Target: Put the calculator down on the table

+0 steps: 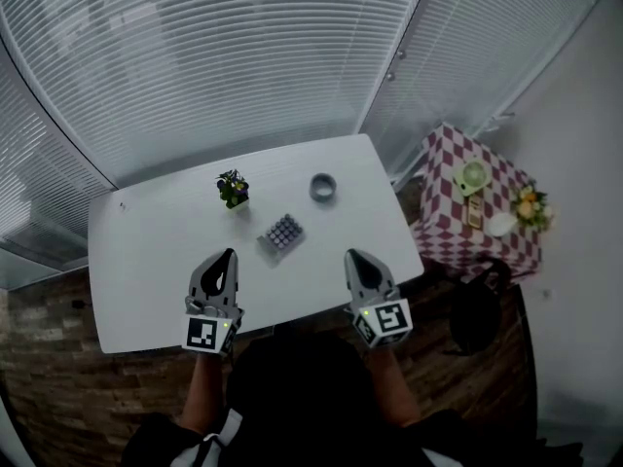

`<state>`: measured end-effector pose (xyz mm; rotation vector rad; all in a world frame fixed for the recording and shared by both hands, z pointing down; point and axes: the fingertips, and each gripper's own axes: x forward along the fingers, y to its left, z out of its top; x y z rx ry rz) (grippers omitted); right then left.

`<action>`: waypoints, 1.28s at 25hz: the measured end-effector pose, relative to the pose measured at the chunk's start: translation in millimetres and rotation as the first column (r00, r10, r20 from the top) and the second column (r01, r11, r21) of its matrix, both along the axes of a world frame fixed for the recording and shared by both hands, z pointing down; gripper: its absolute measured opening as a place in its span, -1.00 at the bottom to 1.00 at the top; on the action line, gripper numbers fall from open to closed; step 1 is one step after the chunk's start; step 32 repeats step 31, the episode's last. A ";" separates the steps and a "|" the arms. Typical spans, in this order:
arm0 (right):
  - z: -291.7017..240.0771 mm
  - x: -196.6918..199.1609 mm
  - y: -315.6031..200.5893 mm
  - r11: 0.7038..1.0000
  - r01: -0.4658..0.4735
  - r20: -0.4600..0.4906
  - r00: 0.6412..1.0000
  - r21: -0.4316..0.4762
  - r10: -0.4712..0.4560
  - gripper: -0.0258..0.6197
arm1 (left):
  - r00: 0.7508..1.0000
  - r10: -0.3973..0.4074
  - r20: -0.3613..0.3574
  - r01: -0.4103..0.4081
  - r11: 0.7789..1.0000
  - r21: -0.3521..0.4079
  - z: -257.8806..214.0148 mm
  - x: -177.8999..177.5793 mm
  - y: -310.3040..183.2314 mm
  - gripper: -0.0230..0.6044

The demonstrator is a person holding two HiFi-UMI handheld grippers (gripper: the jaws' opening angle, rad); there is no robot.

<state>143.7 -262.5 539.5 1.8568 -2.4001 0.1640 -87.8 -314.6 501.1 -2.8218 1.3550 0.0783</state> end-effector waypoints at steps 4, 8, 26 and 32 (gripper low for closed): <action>-0.6 -6.2 -0.3 1.000 0.019 -0.027 0.999 -0.001 -0.019 -0.90 | 0.999 0.009 0.041 -0.009 1.000 0.019 0.5 1.8 2.8 -0.91; -0.7 -12.0 -2.9 0.999 0.045 -0.077 0.996 -0.014 -0.046 -0.91 | 1.000 0.014 0.022 -0.014 1.000 0.006 0.0 -1.4 0.6 -0.91; -1.0 -13.2 -4.3 0.996 0.091 -0.042 0.995 -0.020 -0.092 -0.91 | 0.999 0.008 0.036 -0.008 1.000 -0.010 6.4 2.4 1.5 -0.91; 1.5 0.4 -14.8 0.997 0.074 -0.072 0.995 -0.018 -0.076 -0.91 | 0.999 -0.005 0.052 0.005 1.000 0.003 4.6 -0.3 -1.9 -0.91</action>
